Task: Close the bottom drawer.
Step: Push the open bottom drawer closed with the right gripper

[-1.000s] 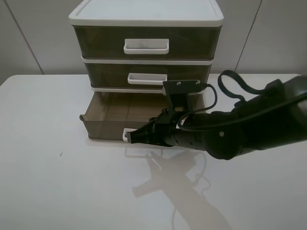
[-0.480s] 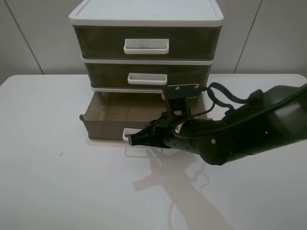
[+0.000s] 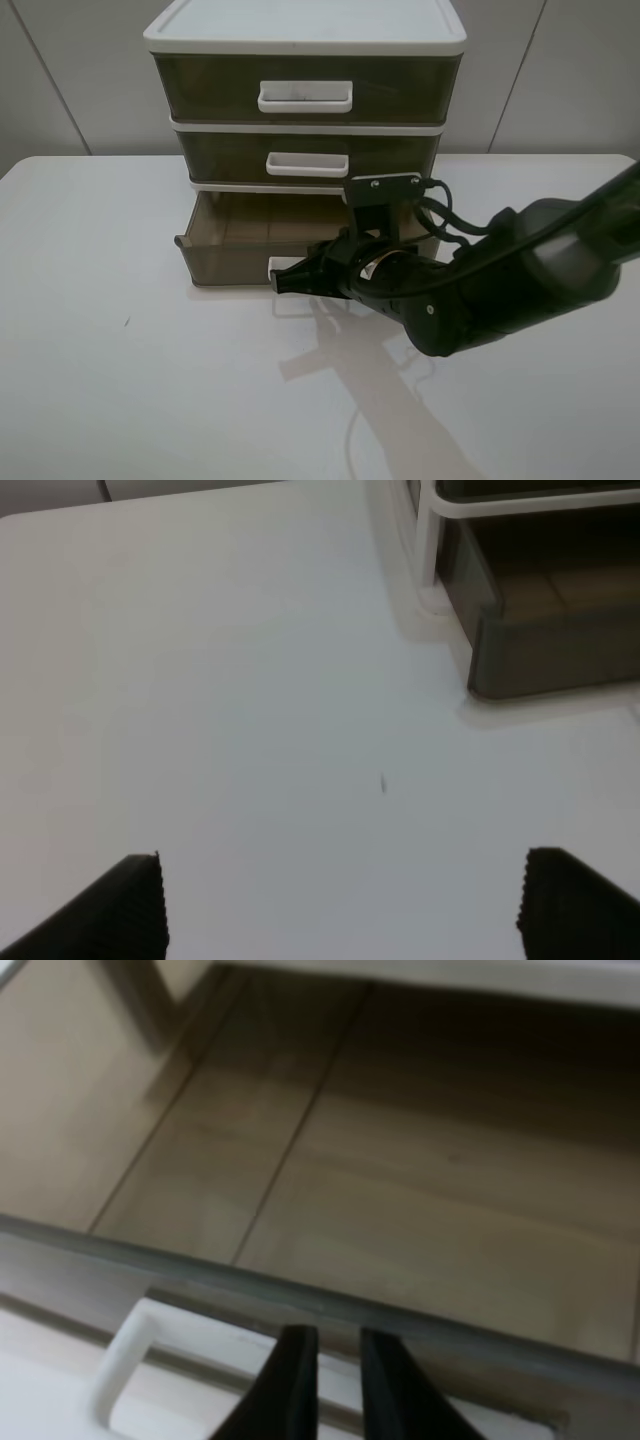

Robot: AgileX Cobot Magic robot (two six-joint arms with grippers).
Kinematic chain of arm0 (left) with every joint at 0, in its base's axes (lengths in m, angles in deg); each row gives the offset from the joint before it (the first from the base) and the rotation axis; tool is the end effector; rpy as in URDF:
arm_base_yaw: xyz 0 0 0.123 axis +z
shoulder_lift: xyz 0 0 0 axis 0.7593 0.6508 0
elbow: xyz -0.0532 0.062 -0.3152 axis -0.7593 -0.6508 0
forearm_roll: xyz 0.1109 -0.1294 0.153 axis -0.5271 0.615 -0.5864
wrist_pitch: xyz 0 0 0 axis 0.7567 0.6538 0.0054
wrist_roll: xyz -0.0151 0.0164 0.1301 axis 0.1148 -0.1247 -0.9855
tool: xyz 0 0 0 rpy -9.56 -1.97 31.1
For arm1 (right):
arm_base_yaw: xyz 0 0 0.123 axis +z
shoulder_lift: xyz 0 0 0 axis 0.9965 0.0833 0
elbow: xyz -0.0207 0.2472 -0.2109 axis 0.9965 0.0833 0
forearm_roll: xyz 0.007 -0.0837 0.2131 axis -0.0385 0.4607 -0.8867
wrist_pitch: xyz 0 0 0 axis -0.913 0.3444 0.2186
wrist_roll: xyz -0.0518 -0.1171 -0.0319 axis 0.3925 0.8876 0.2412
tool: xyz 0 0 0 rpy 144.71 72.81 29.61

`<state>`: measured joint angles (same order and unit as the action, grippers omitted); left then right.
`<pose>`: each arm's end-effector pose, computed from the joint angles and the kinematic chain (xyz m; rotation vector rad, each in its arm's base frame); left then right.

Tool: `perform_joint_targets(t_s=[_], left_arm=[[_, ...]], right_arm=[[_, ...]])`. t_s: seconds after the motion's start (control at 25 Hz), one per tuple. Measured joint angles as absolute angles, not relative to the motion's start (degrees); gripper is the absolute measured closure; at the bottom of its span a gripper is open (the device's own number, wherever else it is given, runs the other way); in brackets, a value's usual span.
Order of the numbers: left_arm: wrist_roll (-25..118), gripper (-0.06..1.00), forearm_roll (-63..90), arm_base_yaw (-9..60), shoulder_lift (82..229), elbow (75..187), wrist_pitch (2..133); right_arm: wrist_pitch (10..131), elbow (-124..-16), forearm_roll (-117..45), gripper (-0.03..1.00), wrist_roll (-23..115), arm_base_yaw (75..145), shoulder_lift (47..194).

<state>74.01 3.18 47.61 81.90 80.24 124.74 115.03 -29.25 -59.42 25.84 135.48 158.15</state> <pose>-0.0311 -0.0047 0.2483 0.1430 2.0299 -0.0108 0.2656 0.2575 0.1394 -0.3329 2.1556 0.4109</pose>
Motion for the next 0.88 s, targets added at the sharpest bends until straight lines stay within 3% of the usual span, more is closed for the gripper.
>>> perform_joint_targets(t_s=[0.88], left_arm=[[74.0, 0.23, 3.2, 47.6, 81.9, 80.2, 124.7]], right_arm=[[120.3, -31.5, -61.5, 0.95, 23.1, 135.5, 161.7]])
